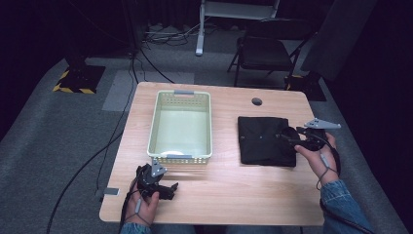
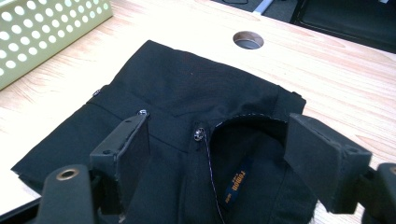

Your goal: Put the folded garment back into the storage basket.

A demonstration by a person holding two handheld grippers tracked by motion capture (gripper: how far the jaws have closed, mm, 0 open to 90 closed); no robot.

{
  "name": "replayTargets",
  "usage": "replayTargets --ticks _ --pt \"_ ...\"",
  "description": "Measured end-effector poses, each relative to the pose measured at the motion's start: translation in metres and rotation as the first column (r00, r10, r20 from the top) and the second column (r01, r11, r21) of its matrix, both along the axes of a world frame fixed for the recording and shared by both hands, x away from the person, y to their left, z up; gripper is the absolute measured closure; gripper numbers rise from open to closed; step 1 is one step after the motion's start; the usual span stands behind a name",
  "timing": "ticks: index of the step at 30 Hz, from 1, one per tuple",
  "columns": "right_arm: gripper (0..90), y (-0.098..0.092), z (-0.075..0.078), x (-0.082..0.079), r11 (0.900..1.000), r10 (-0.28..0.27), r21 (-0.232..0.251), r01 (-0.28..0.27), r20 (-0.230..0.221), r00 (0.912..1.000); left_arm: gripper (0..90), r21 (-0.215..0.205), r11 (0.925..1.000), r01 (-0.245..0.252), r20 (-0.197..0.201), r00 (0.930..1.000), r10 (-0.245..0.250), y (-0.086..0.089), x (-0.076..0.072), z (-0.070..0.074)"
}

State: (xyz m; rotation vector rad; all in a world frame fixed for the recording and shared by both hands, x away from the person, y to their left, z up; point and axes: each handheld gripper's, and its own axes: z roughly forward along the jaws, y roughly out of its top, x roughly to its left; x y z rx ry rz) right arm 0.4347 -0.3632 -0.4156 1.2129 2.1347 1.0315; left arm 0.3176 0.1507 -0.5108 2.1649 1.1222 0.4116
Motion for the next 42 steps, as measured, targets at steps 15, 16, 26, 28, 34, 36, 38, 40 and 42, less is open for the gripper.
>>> replayTargets --ticks 15,16,26,28,34,36,38,40,42 --pt "25.2 0.008 -0.014 0.015 0.999 -0.029 0.016 0.029 0.003 0.9996 0.3 0.000 1.0000 0.000 0.000 1.0000 0.000 0.000 0.000 0.000" --pt "25.7 0.008 -0.015 0.015 0.999 -0.033 0.017 0.033 0.000 0.9995 0.3 0.000 1.0000 0.000 0.000 1.0000 0.000 0.000 0.000 0.000" --pt "31.9 0.009 -0.025 0.020 0.996 -0.074 0.052 0.076 -0.045 0.9962 0.3 0.000 1.0000 0.000 0.000 1.0000 0.000 0.000 0.000 0.000" --pt "32.0 0.009 -0.027 0.021 0.995 -0.083 0.055 0.086 -0.058 0.9949 0.3 0.000 1.0000 0.000 0.000 1.0000 0.000 0.000 0.000 0.000" --pt "35.2 0.012 -0.033 0.024 0.994 -0.084 0.069 0.090 -0.082 0.9930 0.3 -0.001 1.0000 -0.001 0.000 1.0000 0.001 0.000 0.000 0.000" --pt "36.0 0.012 -0.035 0.025 0.992 -0.092 0.072 0.099 -0.088 0.9918 0.3 0.002 1.0000 0.001 0.000 1.0000 -0.001 0.000 0.000 0.000" --pt "38.9 0.013 -0.039 0.027 0.992 -0.093 0.078 0.101 -0.105 0.9902 0.3 0.001 1.0000 0.001 0.000 1.0000 -0.001 0.000 0.000 0.000" --pt "42.2 0.013 -0.042 0.028 0.992 -0.089 0.083 0.100 -0.119 0.9888 0.3 0.002 1.0000 0.001 0.000 1.0000 -0.001 0.000 0.000 0.000" --pt "48.1 0.014 -0.044 0.029 0.992 -0.083 0.083 0.095 -0.132 0.9878 0.3 0.002 1.0000 0.001 0.000 1.0000 -0.001 0.000 0.000 0.000"
